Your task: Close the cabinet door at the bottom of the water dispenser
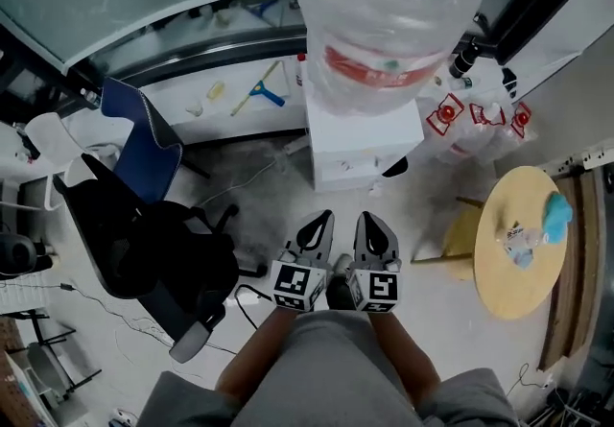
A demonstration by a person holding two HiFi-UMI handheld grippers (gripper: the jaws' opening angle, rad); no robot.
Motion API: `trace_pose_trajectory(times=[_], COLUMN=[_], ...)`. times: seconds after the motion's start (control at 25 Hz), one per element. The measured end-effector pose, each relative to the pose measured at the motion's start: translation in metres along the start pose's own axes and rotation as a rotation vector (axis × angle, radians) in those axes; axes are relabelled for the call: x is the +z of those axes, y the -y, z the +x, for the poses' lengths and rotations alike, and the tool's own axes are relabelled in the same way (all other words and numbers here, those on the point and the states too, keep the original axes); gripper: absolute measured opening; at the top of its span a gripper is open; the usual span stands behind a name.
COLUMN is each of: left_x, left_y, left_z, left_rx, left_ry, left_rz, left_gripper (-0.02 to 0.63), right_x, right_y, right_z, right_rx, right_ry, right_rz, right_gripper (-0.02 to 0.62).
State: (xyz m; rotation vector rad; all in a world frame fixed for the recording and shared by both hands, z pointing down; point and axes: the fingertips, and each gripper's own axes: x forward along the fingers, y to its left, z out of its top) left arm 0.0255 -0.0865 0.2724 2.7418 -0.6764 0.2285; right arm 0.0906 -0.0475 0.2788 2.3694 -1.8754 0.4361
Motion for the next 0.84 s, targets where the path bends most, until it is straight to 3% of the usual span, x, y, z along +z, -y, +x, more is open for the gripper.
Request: trace_pose_trajectory(times=[0.2, 0.44, 0.84], left_x=[0.025, 0.051, 0.071], left_y=[0.004, 0.009, 0.01], left_z=[-0.006, -0.012, -0.012], left_rx=[-0.032, -0.074, -0.108], left_ry=[0.042, 0.079, 0.144], left_rz=[0.03, 0.097, 0.134], left_gripper=[0.005, 0.005, 0.005], right_x=[0.02, 0.052, 0.074], right_y=[-0.004, -0.012, -0.02], right_z=[-0.018, -0.021, -0.018], right_rx=[-0.035, -0.017, -0.007], right_ry=[0.052, 0.128, 0.22], right_rz=[0.044, -0.004, -0.059], right_gripper=[0.006, 0.006, 0.006])
